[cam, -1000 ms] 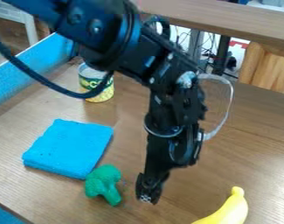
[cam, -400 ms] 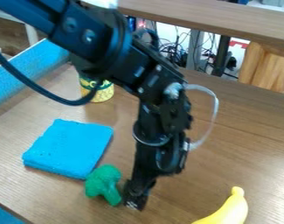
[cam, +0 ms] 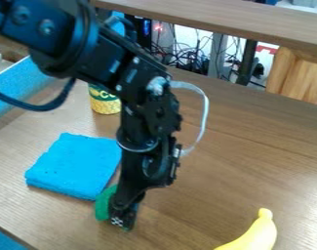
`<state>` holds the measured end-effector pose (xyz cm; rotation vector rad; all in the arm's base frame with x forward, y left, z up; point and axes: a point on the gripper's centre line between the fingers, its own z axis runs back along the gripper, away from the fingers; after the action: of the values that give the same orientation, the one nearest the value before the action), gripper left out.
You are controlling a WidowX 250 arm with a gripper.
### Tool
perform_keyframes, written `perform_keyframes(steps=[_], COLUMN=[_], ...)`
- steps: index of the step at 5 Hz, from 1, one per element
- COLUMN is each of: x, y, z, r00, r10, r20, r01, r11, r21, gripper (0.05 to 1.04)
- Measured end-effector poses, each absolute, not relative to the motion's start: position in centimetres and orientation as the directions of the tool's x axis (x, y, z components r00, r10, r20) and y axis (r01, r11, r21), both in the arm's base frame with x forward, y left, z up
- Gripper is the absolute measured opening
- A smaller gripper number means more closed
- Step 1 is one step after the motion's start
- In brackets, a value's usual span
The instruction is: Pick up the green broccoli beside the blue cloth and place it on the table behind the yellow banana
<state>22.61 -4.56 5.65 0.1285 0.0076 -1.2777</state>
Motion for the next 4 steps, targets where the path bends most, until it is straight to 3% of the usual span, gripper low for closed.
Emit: perform_keyframes(steps=[4], x=[21.5], y=[-2.4], z=[3.9], r00=[0.314], r10=[-0.943], r20=[-0.11], r01=[0.949], r11=[0.309], r21=[0.058], gripper=[1.001])
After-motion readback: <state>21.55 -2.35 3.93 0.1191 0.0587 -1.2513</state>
